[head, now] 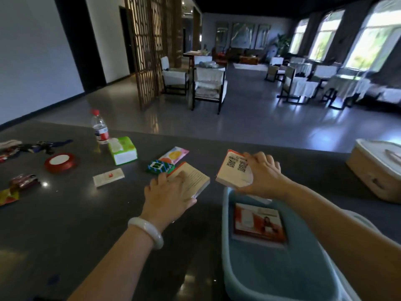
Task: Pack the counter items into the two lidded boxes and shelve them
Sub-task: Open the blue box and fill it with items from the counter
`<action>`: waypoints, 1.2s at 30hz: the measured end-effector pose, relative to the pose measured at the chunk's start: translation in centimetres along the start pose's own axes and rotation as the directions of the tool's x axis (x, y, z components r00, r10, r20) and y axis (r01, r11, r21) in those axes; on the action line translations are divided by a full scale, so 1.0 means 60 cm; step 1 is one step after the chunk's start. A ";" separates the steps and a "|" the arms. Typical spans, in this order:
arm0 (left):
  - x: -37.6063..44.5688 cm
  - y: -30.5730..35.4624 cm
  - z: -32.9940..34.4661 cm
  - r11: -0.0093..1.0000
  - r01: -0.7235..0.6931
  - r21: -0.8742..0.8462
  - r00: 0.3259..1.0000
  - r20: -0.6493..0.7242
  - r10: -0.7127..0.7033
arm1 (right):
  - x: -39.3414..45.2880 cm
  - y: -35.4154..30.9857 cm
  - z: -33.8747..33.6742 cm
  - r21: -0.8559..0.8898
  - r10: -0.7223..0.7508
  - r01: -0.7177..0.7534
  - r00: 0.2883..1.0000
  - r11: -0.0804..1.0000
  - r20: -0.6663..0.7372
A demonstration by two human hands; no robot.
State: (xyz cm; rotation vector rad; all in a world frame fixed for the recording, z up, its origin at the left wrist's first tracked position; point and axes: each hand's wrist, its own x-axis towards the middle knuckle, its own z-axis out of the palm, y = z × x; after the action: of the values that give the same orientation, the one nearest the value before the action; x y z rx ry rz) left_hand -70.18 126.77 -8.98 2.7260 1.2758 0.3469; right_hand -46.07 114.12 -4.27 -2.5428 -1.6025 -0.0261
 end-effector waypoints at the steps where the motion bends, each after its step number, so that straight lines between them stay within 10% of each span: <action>1: -0.010 0.027 0.004 1.000 0.004 -0.013 1.000 -0.017 -0.004 | -0.015 0.022 -0.004 -0.008 0.008 -0.008 1.000 1.000 0.000; 22: -0.051 0.174 0.062 1.000 0.008 -0.019 1.000 0.005 -0.008 | -0.069 0.095 0.083 -0.167 -0.026 0.079 0.954 0.983 0.298; 36: -0.049 0.170 0.095 0.997 0.077 0.005 0.995 -0.071 -0.076 | -0.071 0.121 0.184 0.177 0.056 -0.108 0.960 0.978 0.274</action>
State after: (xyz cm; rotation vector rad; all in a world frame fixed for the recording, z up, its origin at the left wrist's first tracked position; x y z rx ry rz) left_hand -63.00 117.95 -12.93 2.6844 1.3975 0.4348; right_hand -42.06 108.58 -16.36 -2.5434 -1.4961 0.4764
